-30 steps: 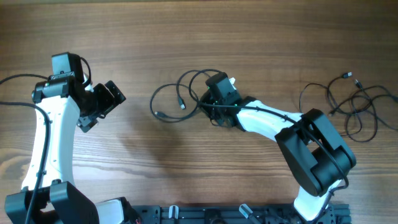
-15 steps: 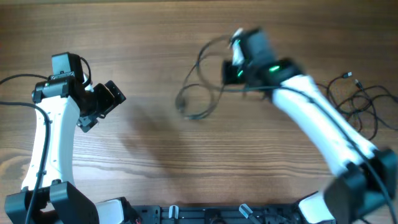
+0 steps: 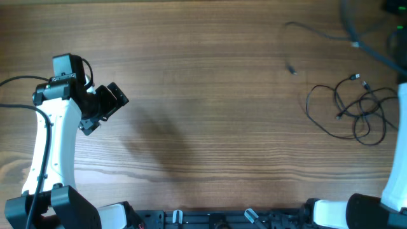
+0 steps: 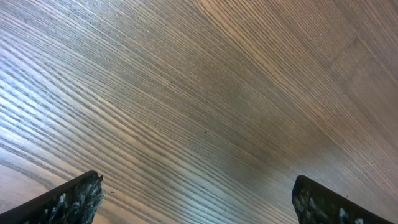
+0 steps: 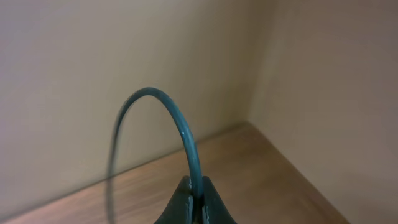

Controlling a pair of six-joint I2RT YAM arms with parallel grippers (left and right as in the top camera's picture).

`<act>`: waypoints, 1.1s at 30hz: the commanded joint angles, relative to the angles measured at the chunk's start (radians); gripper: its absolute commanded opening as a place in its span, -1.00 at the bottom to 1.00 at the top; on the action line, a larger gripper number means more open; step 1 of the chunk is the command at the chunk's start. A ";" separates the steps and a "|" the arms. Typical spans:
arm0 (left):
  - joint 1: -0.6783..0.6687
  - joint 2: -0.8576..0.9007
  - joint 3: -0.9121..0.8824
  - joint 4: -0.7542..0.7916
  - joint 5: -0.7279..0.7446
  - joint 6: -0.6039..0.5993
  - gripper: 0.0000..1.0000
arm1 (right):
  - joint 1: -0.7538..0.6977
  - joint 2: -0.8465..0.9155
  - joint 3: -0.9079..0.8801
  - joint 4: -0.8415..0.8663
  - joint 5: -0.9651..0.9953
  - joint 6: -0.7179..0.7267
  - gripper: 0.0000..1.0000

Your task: Untangle cables

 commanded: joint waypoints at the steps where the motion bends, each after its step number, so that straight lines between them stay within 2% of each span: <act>1: 0.002 -0.013 0.001 0.000 0.009 -0.010 1.00 | -0.154 0.015 0.008 -0.055 0.012 0.286 -0.91; 3: 0.002 -0.013 0.001 0.000 0.009 -0.010 0.99 | -0.231 0.021 -0.005 -0.085 -0.032 0.388 -0.91; 6: 0.002 -0.013 0.001 0.000 0.009 -0.010 1.00 | -0.304 0.084 -0.023 -0.109 -0.178 0.373 -0.91; 8: 0.002 -0.012 0.001 0.000 0.009 -0.010 1.00 | -0.306 0.152 -0.023 -0.159 -0.214 0.327 -0.91; 12: 0.002 -0.013 0.001 -0.001 0.009 -0.010 0.99 | -0.306 0.251 -0.023 -0.262 -0.257 0.328 -0.87; 13: 0.002 -0.013 0.001 0.000 0.009 -0.010 1.00 | -0.306 0.263 -0.023 -0.276 -0.286 0.328 -0.67; 14: 0.002 -0.013 0.001 0.000 0.009 -0.010 1.00 | -0.306 0.269 -0.023 -0.283 -0.313 0.328 -0.34; 15: 0.002 -0.013 0.001 0.000 0.009 -0.010 1.00 | -0.306 0.274 -0.023 -0.292 -0.337 0.327 0.19; 16: 0.002 -0.013 0.001 0.000 0.009 -0.010 1.00 | -0.306 0.275 -0.023 -0.301 -0.349 0.328 0.43; 17: 0.002 -0.013 0.001 -0.001 0.009 -0.010 1.00 | -0.306 0.275 -0.023 -0.311 -0.348 0.328 0.53; 23: 0.002 -0.013 0.001 -0.001 0.009 -0.010 1.00 | -0.306 0.275 -0.023 -0.378 -0.363 0.328 0.64; 25: 0.001 -0.013 0.001 0.005 0.021 -0.010 1.00 | -0.303 0.275 -0.023 -0.393 -0.442 0.317 0.73; 28: -0.032 -0.013 0.001 0.072 0.098 -0.010 1.00 | -0.270 0.275 -0.023 -0.400 -0.713 0.184 0.79; 31: -0.149 -0.013 0.001 0.211 0.107 -0.009 0.99 | -0.128 0.275 -0.023 -0.459 -0.750 0.104 0.96; 33: -0.231 -0.012 0.001 0.273 0.103 0.007 0.98 | -0.021 0.275 -0.023 -0.481 -0.746 0.037 0.99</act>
